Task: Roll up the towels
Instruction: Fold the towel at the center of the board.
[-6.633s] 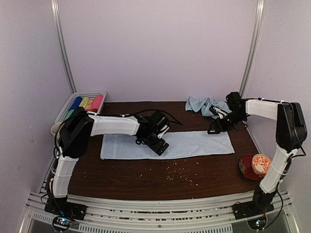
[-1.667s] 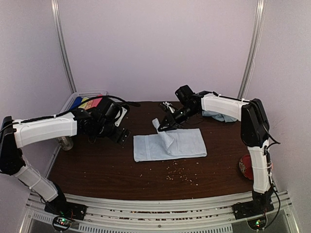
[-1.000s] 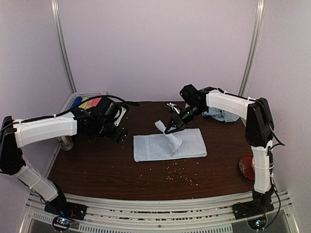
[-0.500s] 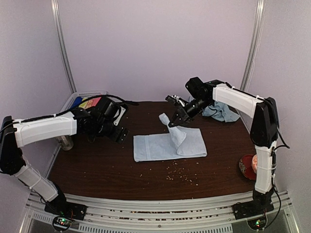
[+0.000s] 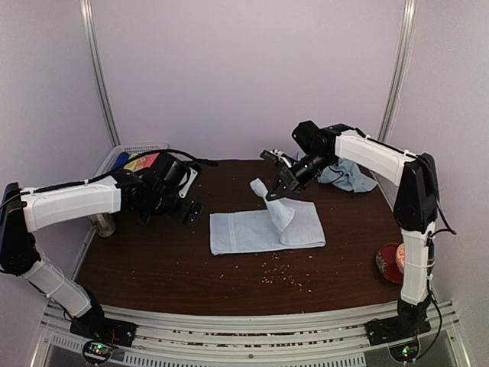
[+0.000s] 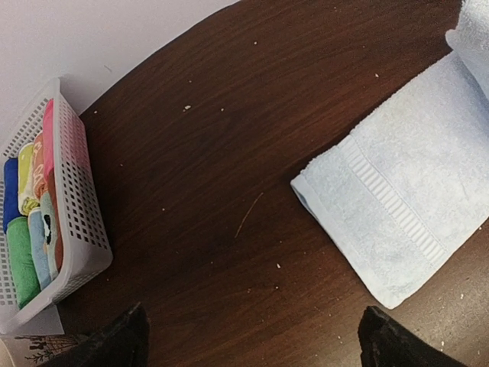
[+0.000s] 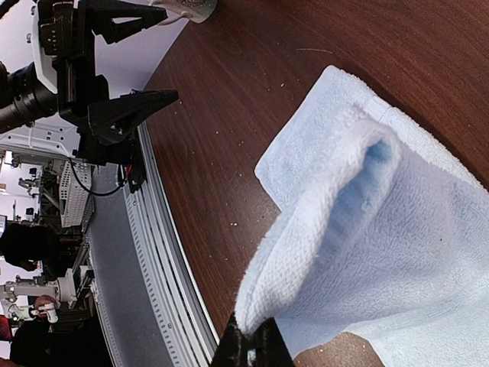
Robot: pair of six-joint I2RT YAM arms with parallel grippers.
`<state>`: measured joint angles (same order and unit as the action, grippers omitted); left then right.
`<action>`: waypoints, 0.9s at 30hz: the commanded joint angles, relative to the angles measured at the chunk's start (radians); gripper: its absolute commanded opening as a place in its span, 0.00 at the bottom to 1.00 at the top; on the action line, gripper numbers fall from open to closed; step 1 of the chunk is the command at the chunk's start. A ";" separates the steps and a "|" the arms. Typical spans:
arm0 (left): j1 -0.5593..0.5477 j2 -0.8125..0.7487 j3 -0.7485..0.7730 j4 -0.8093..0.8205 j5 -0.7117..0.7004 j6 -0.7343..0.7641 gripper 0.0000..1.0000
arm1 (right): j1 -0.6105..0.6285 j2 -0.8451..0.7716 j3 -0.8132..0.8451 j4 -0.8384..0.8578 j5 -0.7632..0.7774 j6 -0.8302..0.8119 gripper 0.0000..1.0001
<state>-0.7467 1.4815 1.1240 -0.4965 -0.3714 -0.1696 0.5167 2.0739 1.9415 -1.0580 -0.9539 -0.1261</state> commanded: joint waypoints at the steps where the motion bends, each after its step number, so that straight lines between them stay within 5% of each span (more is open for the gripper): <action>1: 0.012 0.013 0.002 0.031 0.012 -0.013 0.98 | 0.018 0.017 -0.033 0.071 -0.029 0.043 0.00; 14: 0.013 0.026 0.005 0.032 0.020 -0.011 0.98 | 0.091 0.133 -0.051 0.282 -0.003 0.200 0.06; 20: 0.015 0.028 0.006 0.031 0.026 -0.011 0.98 | 0.113 0.188 -0.023 0.344 -0.007 0.244 0.32; 27: 0.016 0.038 0.007 0.034 0.038 -0.010 0.98 | 0.139 0.193 0.007 0.348 -0.064 0.228 0.43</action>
<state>-0.7395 1.5005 1.1240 -0.4961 -0.3519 -0.1696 0.6369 2.2776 1.9007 -0.7349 -0.9760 0.1112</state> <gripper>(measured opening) 0.978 0.421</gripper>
